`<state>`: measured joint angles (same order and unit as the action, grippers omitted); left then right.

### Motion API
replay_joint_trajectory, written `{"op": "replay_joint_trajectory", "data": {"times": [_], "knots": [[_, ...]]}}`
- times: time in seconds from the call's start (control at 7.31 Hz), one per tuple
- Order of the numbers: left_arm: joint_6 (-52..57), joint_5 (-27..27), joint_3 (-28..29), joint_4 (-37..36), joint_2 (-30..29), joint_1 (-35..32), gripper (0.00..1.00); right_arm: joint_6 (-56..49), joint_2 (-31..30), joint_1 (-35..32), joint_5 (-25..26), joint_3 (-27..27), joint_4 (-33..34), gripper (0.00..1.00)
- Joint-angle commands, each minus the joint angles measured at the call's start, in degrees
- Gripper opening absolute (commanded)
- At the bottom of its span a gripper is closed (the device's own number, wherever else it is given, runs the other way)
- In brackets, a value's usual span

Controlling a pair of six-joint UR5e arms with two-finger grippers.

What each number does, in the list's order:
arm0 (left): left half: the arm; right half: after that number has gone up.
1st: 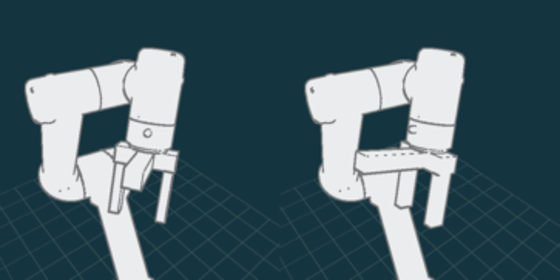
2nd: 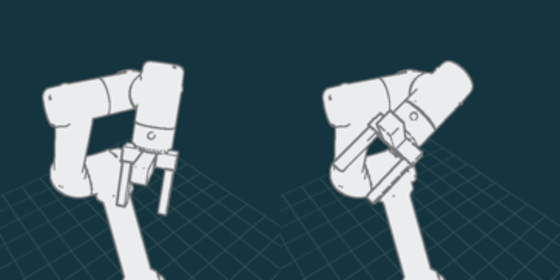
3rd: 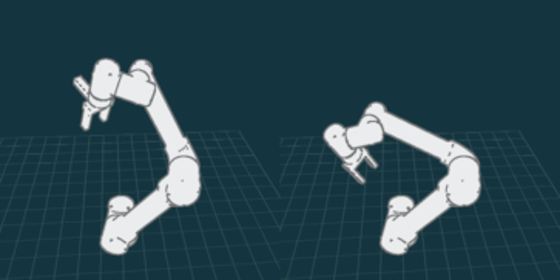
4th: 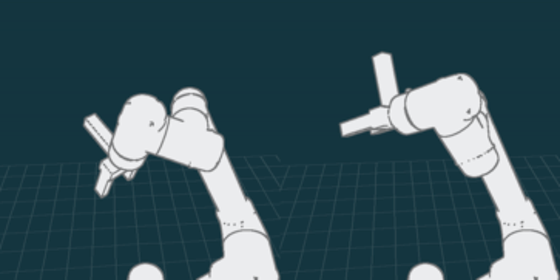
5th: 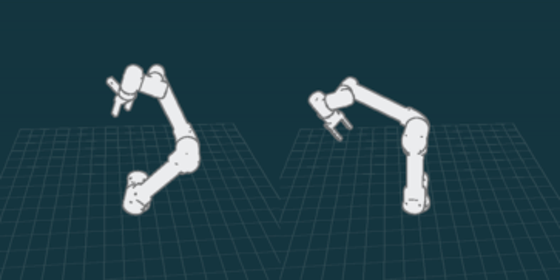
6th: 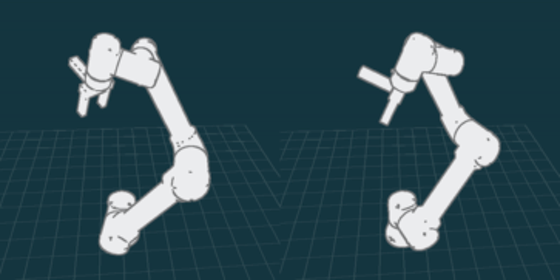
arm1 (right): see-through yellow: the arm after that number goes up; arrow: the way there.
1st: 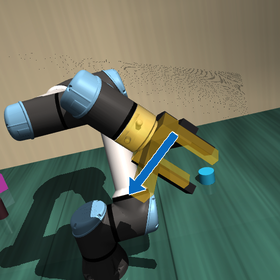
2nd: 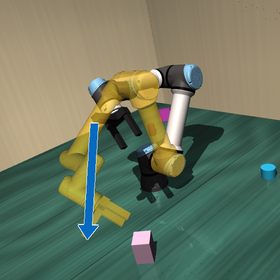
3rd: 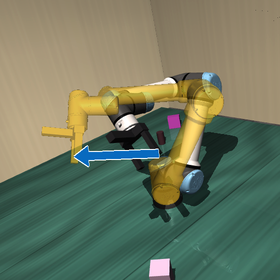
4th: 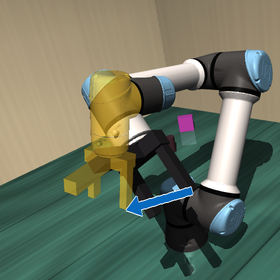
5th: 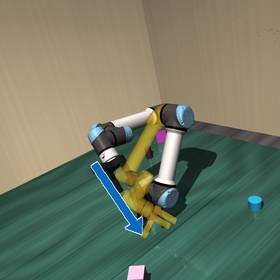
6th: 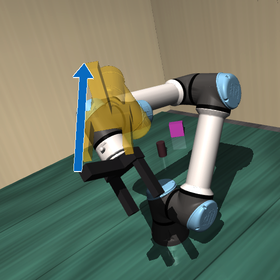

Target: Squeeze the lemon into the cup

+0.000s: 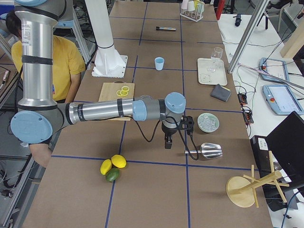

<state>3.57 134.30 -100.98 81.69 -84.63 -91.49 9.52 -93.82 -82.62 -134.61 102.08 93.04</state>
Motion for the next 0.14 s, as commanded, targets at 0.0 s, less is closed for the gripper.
{"op": "replay_joint_trajectory", "data": {"times": [0.0], "knots": [[0.03, 0.00, -0.09, 0.05, -0.19, 0.00, 1.00, 0.33, -0.31, 0.00, 0.14, -0.21, 0.03, 1.00]]}}
